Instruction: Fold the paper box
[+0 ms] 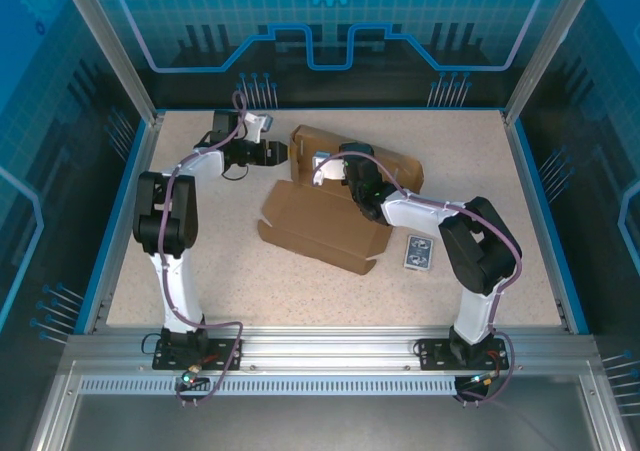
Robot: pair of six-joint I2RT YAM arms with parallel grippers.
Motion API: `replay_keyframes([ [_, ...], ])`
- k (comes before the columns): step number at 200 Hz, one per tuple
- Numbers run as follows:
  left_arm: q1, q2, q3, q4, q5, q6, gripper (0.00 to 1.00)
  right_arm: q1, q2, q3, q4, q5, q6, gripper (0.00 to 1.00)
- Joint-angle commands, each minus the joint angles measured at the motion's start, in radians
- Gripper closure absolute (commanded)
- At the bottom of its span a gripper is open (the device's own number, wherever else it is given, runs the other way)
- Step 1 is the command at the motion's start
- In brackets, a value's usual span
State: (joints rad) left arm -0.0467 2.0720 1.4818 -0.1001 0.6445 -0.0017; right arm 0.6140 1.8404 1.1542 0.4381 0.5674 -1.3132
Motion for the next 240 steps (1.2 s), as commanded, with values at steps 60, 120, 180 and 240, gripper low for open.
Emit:
replay_keyframes([
  [60, -0.027, -0.072, -0.043, -0.021, 0.029, 0.140, 0.42, -0.005, 0.000, 0.040, -0.055, -0.033, -0.004, 1.00],
  [120, -0.052, -0.044, -0.008, 0.016, -0.023, 0.139, 0.41, -0.007, -0.003, 0.044, -0.087, -0.052, 0.004, 1.00],
  [180, -0.088, -0.035, -0.002, 0.072, -0.140, 0.122, 0.40, -0.012, -0.014, 0.056, -0.143, -0.078, 0.032, 1.00],
  [240, -0.118, -0.023, 0.014, 0.109, -0.278, 0.134, 0.46, -0.017, -0.026, 0.067, -0.207, -0.104, 0.065, 1.00],
])
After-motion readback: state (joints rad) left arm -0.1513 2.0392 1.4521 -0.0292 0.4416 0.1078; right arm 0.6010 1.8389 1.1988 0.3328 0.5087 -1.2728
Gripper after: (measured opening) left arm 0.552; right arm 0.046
